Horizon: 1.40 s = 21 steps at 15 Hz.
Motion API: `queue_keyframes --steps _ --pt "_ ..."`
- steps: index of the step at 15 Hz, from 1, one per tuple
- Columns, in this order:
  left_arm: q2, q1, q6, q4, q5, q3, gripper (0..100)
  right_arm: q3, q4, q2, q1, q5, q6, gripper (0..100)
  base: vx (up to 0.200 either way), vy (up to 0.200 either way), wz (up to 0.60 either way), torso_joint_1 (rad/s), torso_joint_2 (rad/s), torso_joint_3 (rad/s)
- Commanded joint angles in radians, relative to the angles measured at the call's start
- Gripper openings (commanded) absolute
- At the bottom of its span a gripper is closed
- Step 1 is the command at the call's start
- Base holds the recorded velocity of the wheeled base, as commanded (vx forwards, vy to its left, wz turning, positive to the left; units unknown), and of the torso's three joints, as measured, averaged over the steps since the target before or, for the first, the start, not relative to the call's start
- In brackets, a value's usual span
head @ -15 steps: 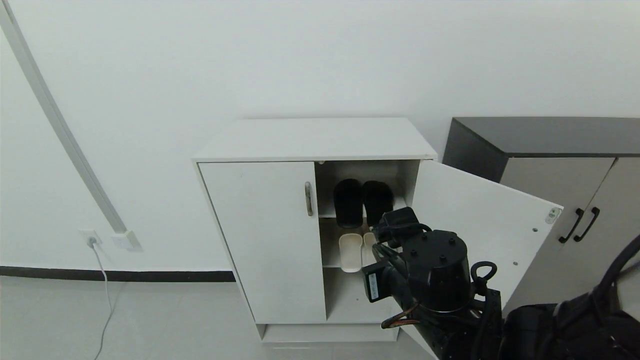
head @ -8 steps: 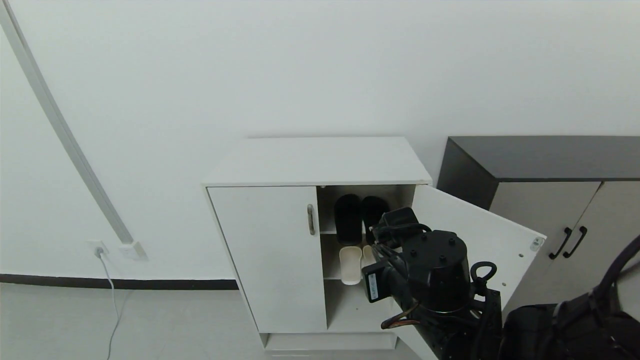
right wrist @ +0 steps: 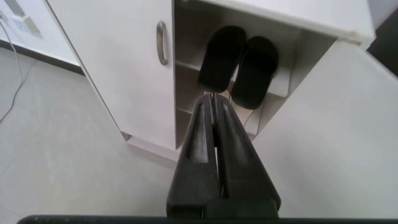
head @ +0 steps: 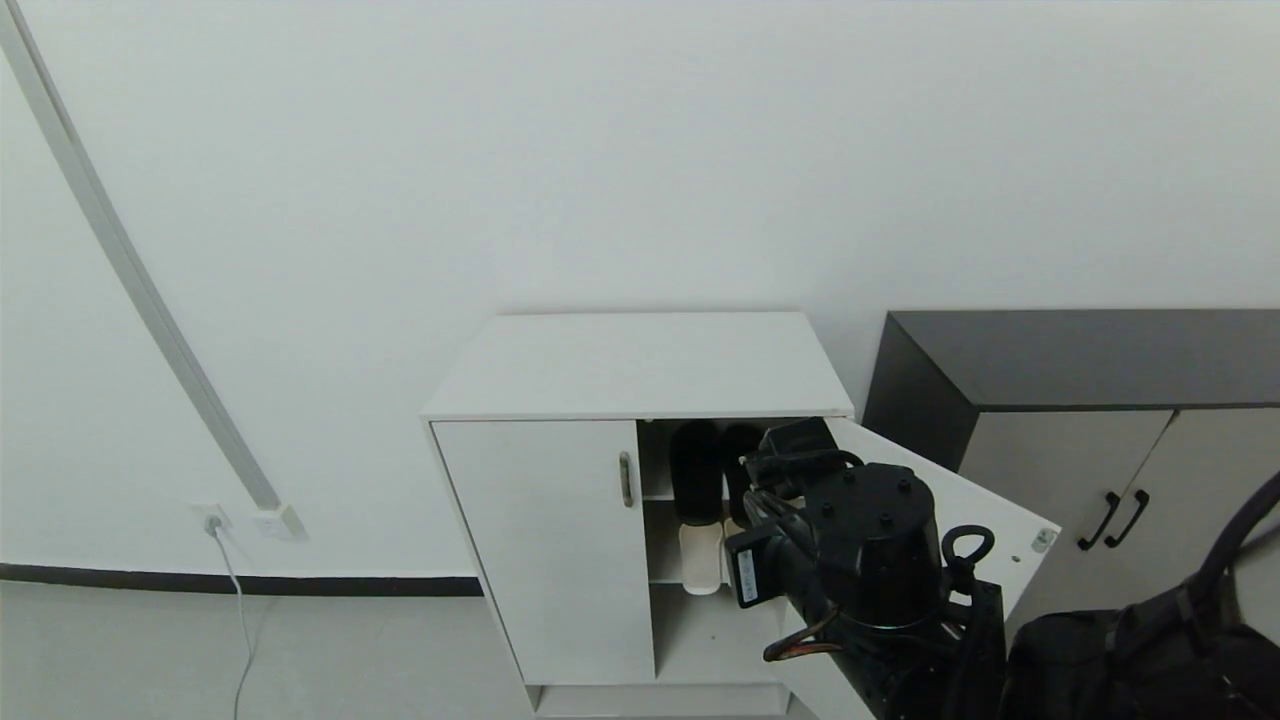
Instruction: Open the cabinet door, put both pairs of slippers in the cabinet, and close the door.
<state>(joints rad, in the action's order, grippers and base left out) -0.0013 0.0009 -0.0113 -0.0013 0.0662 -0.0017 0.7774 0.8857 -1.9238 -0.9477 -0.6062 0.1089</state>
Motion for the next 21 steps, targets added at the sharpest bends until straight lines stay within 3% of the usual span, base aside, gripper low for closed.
queue_keyframes --steps 1,12,19,21 --pt "0.001 0.001 0.001 0.0 0.0 0.0 0 -0.001 0.001 0.0 0.0 0.0 0.0 0 0.0 0.0 0.0 0.198 -0.43 -0.242" --pt "0.001 0.001 -0.001 0.0 0.0 0.0 0 -0.012 -0.001 0.002 0.003 0.002 -0.002 0 0.0 0.0 0.0 0.019 -0.04 -0.022" --pt "0.001 0.001 -0.001 0.0 0.0 0.0 0 -0.014 0.001 0.002 0.003 0.0 -0.002 0 0.0 0.0 -0.6 0.005 0.0 0.0" --pt "0.001 0.001 -0.001 0.0 -0.002 0.0 0 -0.015 0.002 0.002 0.006 0.0 -0.002 0 0.0 0.0 0.0 0.0 0.0 0.0"
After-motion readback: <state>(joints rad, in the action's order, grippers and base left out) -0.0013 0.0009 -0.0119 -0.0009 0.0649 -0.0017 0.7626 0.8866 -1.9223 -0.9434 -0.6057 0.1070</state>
